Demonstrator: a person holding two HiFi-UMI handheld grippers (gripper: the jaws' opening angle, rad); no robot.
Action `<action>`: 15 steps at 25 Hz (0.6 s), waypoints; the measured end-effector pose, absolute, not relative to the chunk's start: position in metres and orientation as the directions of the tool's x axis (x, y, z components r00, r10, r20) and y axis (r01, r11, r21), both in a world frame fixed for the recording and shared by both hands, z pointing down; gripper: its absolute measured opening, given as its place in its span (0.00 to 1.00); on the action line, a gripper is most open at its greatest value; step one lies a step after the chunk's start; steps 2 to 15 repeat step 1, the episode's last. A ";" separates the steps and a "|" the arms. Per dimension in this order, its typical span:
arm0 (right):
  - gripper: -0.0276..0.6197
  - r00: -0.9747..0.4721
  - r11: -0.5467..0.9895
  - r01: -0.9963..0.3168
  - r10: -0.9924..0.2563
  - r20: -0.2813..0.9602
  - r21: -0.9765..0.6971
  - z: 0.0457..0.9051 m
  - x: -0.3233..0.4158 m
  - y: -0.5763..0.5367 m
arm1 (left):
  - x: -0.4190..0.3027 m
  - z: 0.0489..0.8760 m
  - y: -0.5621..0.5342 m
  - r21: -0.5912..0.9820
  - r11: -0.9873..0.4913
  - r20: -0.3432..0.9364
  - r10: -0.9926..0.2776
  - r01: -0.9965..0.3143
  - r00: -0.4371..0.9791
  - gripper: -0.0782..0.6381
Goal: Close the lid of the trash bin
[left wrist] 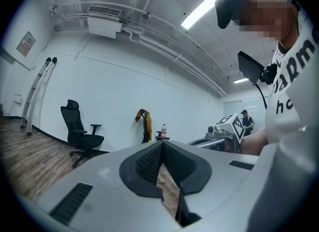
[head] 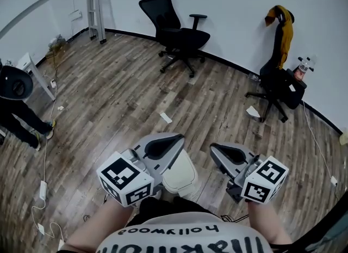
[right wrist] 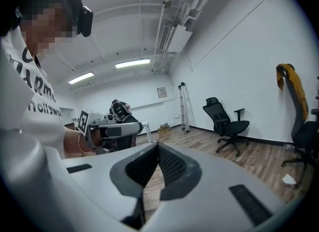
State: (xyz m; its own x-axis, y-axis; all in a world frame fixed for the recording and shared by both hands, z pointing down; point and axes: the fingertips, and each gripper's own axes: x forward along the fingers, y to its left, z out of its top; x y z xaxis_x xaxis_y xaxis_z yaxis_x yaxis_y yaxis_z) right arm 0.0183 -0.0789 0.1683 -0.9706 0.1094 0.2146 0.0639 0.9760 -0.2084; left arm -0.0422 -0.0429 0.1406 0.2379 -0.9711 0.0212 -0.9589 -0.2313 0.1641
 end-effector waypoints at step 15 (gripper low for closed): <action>0.06 -0.971 0.976 0.062 0.107 0.214 -0.209 0.169 0.018 -0.079 | -0.043 0.141 -0.043 0.164 -0.232 0.021 -0.971 -0.959 0.238 0.12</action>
